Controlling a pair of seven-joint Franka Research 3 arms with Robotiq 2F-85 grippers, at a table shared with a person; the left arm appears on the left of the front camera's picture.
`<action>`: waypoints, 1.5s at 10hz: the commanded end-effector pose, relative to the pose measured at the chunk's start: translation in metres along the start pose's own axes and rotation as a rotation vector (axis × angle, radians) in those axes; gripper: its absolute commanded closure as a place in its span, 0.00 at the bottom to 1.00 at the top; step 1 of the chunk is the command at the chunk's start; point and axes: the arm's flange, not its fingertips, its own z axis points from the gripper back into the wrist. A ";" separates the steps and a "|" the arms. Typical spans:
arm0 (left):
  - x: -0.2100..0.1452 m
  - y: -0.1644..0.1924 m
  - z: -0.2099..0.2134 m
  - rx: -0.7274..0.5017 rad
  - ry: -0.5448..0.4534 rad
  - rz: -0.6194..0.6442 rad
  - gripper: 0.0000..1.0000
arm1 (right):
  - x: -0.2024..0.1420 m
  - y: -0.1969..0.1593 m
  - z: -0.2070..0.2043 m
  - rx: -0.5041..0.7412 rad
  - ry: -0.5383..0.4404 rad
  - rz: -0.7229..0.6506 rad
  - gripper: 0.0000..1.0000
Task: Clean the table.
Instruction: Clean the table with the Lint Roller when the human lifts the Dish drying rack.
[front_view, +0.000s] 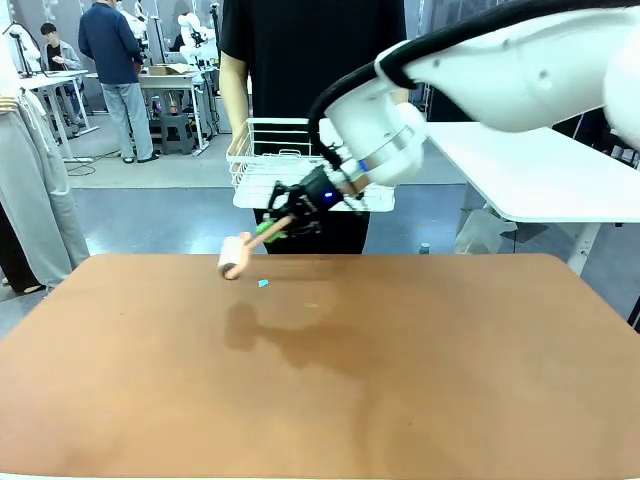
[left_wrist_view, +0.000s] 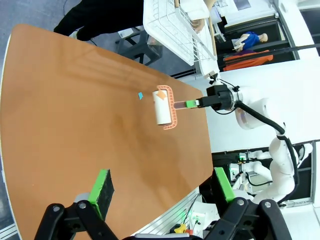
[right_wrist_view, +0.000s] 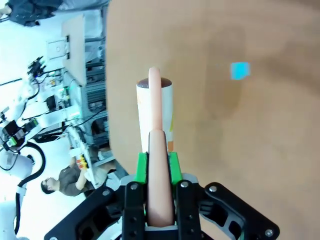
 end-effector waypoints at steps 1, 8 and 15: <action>0.000 0.000 0.002 -0.018 -0.008 -0.004 0.00 | -0.026 -0.031 0.050 -0.118 -0.027 -0.002 0.79; 0.000 0.000 0.002 -0.018 -0.008 -0.004 0.00 | -0.021 -0.102 0.153 -0.184 -0.147 -0.089 0.79; 0.000 0.000 0.002 -0.018 -0.008 -0.004 0.00 | 0.034 -0.117 0.140 -0.206 -0.158 -0.061 0.79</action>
